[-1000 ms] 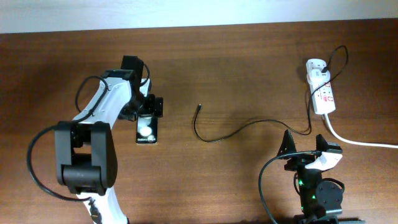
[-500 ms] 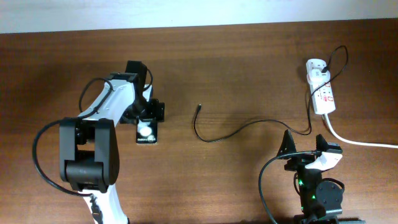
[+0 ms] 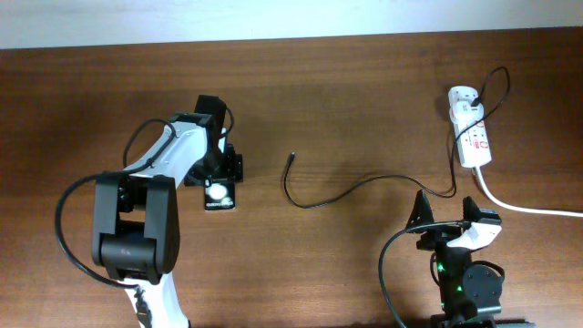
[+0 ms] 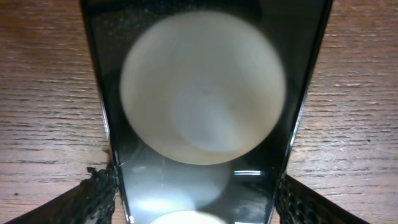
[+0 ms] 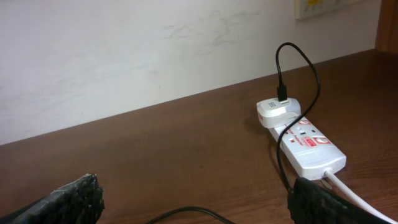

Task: Plug charger to phone and switch on socket
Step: 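Close the left gripper on the phone's sides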

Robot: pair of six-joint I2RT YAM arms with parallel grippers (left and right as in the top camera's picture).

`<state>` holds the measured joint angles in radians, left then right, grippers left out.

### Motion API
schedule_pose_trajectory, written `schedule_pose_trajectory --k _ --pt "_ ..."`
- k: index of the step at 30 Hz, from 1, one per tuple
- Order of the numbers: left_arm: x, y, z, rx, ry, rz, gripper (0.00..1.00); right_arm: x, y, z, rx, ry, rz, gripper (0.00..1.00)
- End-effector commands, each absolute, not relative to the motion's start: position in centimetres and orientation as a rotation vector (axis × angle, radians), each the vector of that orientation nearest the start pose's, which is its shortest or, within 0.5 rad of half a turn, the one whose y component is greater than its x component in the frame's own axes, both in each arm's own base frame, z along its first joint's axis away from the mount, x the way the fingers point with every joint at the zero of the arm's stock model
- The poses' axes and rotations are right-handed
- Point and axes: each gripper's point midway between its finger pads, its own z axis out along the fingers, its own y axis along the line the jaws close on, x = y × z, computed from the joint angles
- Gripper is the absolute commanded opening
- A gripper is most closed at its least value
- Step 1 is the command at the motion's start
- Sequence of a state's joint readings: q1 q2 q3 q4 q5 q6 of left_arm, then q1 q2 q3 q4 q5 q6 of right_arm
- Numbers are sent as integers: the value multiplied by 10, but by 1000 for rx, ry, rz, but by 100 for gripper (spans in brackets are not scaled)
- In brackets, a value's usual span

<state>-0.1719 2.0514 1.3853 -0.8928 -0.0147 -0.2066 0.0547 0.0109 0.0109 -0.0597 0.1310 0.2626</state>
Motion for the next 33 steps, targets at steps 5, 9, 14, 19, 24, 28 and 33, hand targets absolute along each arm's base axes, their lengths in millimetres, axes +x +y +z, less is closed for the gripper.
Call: schedule_pose_trajectory --k 5,9,14,19,24,28,33 --pt "352 -55 -15 -57 3186 91 79 245 -11 159 282 1612 130 99" --pt "351 -57 -15 -54 3189 89 79 245 -11 159 282 1612 130 99" --pt "349 -57 -15 -91 3195 86 80 245 -11 159 282 1612 130 99" --pt "346 -55 -15 -88 3206 98 93 245 -11 159 282 1612 130 99" --pt "345 -55 -15 -89 3212 99 87 245 -11 159 282 1612 130 99" --pt "346 -55 -15 -89 3207 98 80 245 -11 159 282 1612 130 99" --pt "355 -57 -15 -90 3172 85 81 245 -11 159 282 1612 130 99"
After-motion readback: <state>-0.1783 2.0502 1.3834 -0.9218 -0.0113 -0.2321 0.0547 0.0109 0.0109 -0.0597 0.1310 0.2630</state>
